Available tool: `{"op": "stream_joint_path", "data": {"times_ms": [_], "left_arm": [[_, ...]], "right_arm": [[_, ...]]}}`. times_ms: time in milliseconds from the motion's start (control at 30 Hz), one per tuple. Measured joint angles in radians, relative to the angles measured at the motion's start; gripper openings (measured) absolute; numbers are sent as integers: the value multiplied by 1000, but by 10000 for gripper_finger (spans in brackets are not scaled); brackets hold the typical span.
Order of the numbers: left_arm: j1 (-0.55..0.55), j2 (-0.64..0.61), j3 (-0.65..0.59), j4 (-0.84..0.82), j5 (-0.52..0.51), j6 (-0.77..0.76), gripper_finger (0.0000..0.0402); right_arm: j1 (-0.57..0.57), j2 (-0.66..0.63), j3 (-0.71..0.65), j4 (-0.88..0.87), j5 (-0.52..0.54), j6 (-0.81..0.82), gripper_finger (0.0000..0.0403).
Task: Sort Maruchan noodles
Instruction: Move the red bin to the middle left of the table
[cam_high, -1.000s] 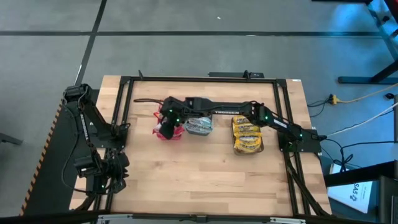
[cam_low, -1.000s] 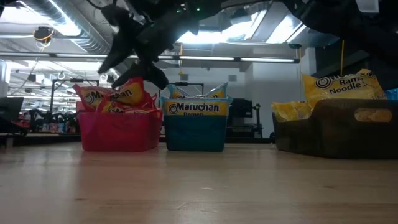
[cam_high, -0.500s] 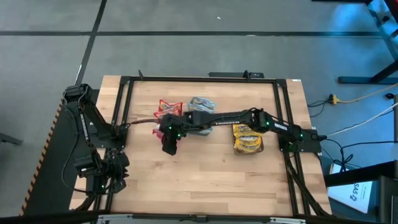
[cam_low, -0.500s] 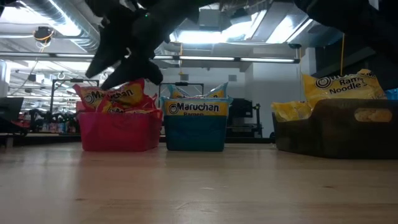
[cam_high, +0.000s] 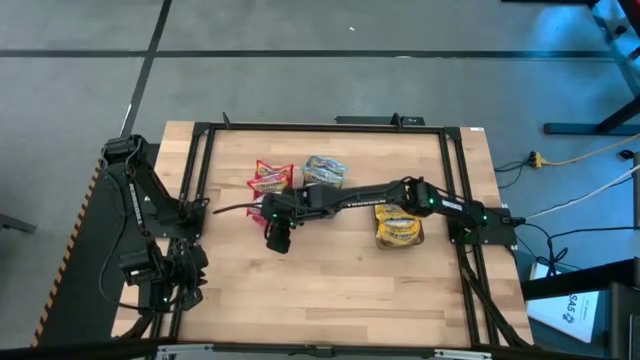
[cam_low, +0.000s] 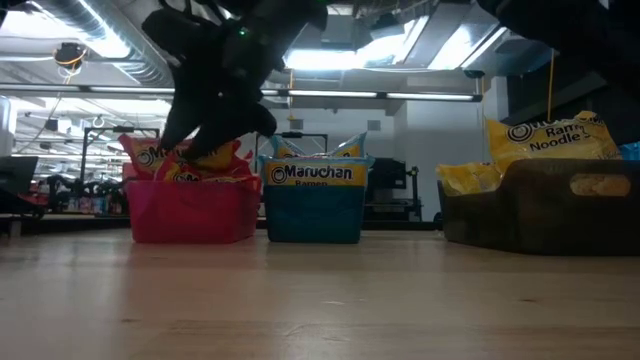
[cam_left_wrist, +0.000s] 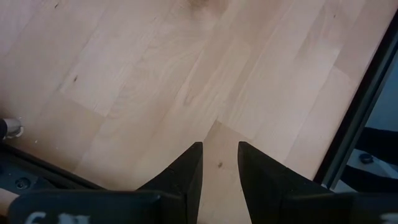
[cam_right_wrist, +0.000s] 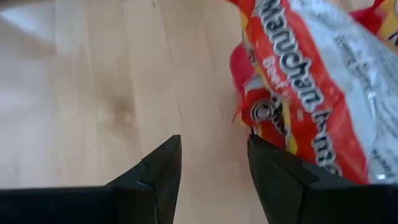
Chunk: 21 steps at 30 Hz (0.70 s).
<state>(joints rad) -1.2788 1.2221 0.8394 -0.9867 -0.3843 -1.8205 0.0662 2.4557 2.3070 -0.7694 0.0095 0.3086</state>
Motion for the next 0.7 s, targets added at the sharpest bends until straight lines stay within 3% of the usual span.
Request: {"op": "stream_joint_path", "data": {"times_ms": [233,700], "left_arm": [[0,0,0,-1,0,0,95],[0,0,0,-3,-1,1,95]], "right_arm": [[15,16,2,-50,119,-30,181],[13,51,2,-45,140,-32,181]]}}
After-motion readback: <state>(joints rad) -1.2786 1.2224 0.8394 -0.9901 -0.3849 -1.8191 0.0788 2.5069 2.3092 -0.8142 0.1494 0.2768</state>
